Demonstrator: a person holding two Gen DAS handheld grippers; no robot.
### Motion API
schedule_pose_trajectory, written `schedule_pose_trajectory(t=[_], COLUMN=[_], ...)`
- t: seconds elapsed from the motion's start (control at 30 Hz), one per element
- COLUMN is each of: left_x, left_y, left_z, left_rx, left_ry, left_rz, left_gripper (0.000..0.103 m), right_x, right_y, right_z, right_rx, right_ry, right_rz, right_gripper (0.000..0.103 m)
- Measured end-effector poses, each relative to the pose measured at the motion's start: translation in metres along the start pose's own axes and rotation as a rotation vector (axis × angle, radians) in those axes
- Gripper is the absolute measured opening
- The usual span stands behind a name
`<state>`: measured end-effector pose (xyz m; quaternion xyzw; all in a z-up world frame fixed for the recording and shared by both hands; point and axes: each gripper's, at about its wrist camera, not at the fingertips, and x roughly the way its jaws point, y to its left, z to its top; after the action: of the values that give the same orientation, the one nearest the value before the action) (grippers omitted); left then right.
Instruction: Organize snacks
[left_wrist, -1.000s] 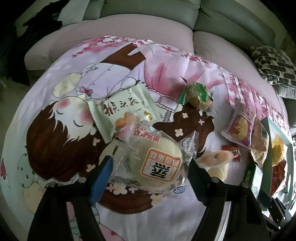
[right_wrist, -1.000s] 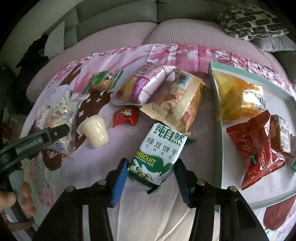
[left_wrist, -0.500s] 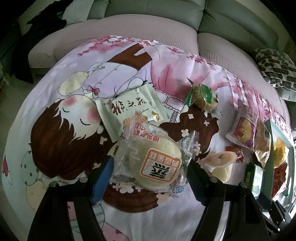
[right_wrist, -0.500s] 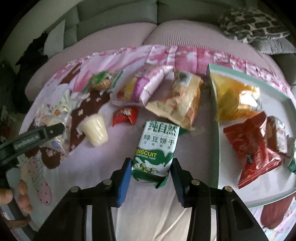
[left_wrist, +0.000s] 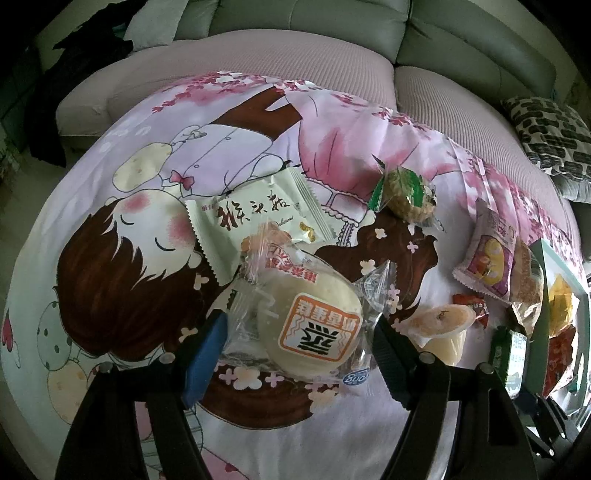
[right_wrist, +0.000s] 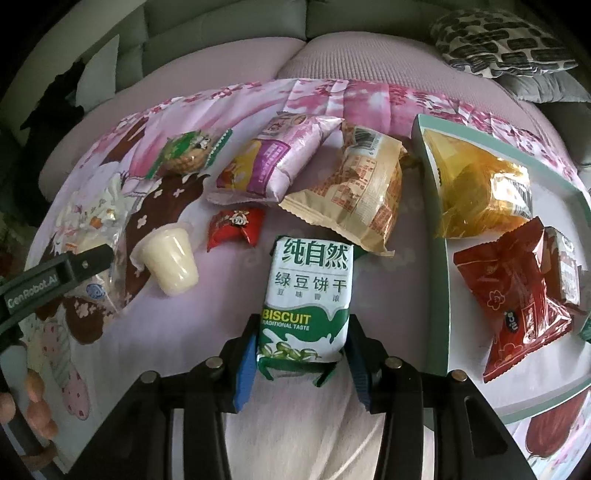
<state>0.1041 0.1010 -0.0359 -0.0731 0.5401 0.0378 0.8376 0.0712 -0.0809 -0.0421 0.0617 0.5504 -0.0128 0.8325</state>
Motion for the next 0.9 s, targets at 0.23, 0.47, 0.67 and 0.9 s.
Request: schedule_pose_trajectory(t=[0.23, 0.47, 0.67, 0.9], left_x=[-0.001, -0.009, -0.023, -0.047], left_y=[-0.002, 0.0, 0.0, -0.003], left_z=[0.0, 0.001, 0.003, 0.005], left_rx=[0.011, 0.004, 0.009, 0.022], left_ry=[-0.003, -0.021, -0.051, -0.111], left_rz=[0.007, 0.016, 0.021, 0.015], left_gripper=[0.077, 0.076, 0.076, 0.076], right_x=[0.0, -0.015, -0.038, -0.068], right_y=[-0.002, -0.013, -0.007, -0.002], right_z=[0.002, 0.0, -0.002, 0.002], right_rx=[0.022, 0.066, 0.052, 0.051], right_ry=[-0.007, -0.02, -0.077, -0.168], right_rz=[0.007, 0.063, 0.107, 0.123], right_gripper=[0.045, 0.042, 0.042, 0.042])
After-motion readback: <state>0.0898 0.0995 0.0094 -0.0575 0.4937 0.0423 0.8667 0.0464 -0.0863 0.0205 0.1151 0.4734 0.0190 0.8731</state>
